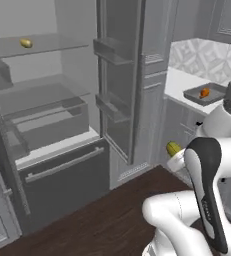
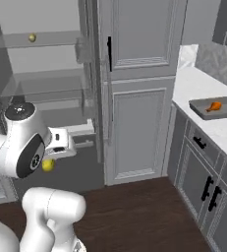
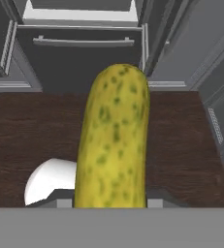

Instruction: Place one cucumber and one chicken drumstick in each tupperware on the nearby counter, to pack two identical lunches.

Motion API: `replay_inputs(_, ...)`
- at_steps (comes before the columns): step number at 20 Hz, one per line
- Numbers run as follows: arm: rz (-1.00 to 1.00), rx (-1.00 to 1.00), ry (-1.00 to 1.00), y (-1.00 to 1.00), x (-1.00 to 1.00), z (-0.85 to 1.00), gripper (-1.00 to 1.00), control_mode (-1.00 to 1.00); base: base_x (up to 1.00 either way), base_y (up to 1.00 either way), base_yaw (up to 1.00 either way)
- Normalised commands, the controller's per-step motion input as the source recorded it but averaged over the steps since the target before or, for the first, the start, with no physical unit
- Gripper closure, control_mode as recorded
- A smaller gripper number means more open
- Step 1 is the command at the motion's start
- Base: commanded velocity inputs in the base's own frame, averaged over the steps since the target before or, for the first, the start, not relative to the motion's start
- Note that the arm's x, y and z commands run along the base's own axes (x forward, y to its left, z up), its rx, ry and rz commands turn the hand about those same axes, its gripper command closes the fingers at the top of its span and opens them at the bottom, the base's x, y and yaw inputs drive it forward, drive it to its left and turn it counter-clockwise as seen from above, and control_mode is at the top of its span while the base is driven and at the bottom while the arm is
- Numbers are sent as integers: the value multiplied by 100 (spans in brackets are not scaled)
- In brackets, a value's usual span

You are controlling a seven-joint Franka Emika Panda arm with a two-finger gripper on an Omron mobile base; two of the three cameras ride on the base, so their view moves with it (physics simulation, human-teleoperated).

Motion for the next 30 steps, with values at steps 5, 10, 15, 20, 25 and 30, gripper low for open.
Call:
replay_inputs(5, 0, 0, 0, 0, 0, 0, 100, 100, 2, -40, -83)
replay_inputs(10, 0, 0, 0, 0, 0, 0, 100, 100, 5, -51, -82)
replay_inputs(15, 0, 0, 0, 0, 0, 0, 100, 100, 13, -69, -75)
replay_inputs(20, 0, 0, 0, 0, 0, 0, 100, 100, 57, -50, -49)
replay_inputs(25, 0, 0, 0, 0, 0, 0, 100, 100, 73, 0, -24)
replay_inputs(30, 0, 0, 0, 0, 0, 0, 100, 100, 47, -4, -17)
